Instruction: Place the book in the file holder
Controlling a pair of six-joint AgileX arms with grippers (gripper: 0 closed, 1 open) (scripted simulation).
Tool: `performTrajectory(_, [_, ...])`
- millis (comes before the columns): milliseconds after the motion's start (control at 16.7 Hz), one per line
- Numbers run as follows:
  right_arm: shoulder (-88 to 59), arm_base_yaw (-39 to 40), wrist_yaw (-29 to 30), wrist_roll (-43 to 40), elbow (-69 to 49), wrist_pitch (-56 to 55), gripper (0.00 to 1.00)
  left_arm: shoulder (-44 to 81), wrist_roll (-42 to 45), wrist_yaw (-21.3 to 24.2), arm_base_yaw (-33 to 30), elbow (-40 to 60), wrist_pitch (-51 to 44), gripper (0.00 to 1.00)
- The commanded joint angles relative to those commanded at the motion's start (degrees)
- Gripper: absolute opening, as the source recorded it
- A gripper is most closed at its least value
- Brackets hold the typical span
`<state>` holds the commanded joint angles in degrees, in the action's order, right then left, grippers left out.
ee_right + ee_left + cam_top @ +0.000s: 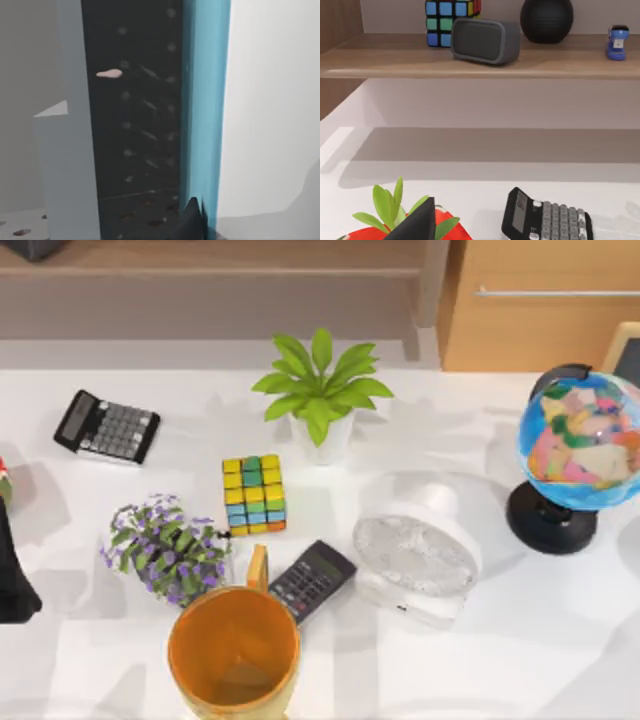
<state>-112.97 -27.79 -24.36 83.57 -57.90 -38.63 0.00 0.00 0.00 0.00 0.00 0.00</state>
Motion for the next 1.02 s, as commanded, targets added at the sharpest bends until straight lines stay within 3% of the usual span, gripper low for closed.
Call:
performTrajectory(780, [0.0,0.0,0.0,0.0,0.0,0.0,0.98,0.0,0.0,0.0,0.0,0.0,0.0,1.0])
performTrajectory(1020, [0.0,0.0,0.0,0.0,0.0,0.0,1.0,0.0,0.0,0.0,0.0,0.0,0.0,1.0])
